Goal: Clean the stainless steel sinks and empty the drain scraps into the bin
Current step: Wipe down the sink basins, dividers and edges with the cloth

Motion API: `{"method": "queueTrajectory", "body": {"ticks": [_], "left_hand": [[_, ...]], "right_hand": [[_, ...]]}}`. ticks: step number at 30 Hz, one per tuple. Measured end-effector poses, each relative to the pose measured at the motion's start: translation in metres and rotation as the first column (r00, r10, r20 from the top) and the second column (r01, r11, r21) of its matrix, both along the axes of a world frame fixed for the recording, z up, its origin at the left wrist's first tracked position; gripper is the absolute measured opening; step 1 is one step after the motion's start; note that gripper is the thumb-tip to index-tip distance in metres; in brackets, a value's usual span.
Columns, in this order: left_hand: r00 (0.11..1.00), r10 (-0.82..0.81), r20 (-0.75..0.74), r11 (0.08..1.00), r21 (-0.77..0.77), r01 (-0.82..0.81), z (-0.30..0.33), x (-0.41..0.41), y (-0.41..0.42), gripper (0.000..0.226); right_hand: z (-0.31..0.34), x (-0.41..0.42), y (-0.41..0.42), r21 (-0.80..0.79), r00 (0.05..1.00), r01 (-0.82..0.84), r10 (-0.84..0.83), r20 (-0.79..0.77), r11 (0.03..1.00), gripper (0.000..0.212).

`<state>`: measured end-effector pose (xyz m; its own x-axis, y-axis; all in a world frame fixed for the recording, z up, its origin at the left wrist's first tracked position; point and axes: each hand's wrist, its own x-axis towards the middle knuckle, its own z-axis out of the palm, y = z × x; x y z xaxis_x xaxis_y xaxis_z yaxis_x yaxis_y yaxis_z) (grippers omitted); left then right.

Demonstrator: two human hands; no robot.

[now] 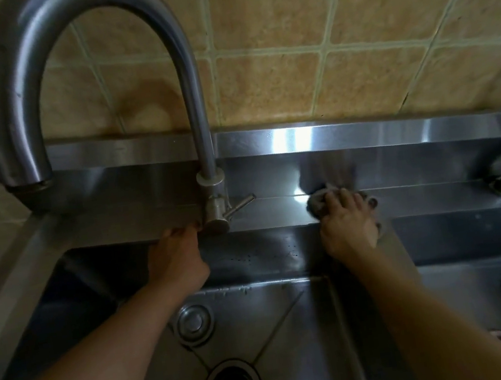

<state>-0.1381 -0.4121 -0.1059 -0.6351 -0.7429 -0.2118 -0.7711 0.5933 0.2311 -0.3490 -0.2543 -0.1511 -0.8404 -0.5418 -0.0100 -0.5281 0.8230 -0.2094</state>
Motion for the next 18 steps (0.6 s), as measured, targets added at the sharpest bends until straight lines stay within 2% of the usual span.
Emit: {"method": "queueTrajectory", "body": {"ticks": [4, 8, 10, 13, 18], "left_hand": [[1.000, -0.021, -0.017, 0.989, 0.145, 0.023, 0.006, 0.003, -0.006, 0.061], [0.998, -0.038, -0.051, 0.983, 0.176, 0.047, 0.010, 0.022, -0.003, 0.061], [0.998, -0.027, -0.053, 0.989, 0.144, 0.035, 0.012, 0.040, -0.003, 0.064], [0.999, 0.005, -0.033, 0.995, 0.100, -0.002, 0.020, 0.076, -0.011, 0.070], [0.997, 0.064, -0.033, 0.996, 0.070, -0.061, 0.037, 0.132, -0.035, 0.070]], "right_hand": [[-0.007, 0.037, -0.031, -0.126, 0.957, -0.280, 0.287, 0.039, 0.952, 0.061], [-0.003, 0.063, -0.030, -0.219, 0.898, -0.409, 0.433, 0.073, 0.886, 0.070], [0.000, 0.076, -0.022, -0.265, 0.896, -0.387, 0.428, 0.118, 0.883, 0.068], [0.006, 0.111, -0.019, -0.350, 0.894, -0.313, 0.398, 0.206, 0.883, 0.055], [0.022, 0.178, -0.045, -0.507, 0.823, -0.250, 0.457, 0.338, 0.825, 0.047]]}}
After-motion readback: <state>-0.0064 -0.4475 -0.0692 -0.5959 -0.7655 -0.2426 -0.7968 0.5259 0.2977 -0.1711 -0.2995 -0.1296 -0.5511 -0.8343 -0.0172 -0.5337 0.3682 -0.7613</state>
